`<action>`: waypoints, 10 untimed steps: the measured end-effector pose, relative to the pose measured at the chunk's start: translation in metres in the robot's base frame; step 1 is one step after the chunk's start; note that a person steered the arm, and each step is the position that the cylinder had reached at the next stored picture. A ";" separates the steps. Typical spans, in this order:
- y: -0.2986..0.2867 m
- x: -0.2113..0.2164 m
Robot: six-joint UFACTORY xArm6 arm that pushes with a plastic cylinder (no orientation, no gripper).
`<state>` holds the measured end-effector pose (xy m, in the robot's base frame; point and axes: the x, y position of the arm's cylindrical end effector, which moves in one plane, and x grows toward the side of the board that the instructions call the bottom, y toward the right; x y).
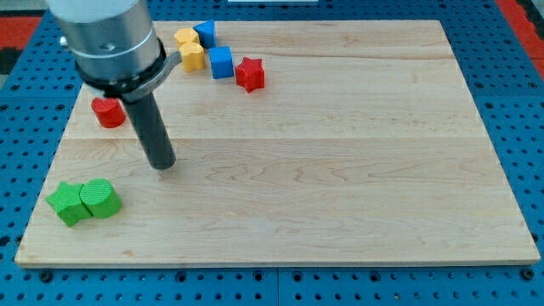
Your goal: Move the arm below the yellow heart
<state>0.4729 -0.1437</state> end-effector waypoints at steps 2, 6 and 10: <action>0.000 -0.025; 0.000 -0.024; -0.010 -0.036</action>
<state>0.4366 -0.1537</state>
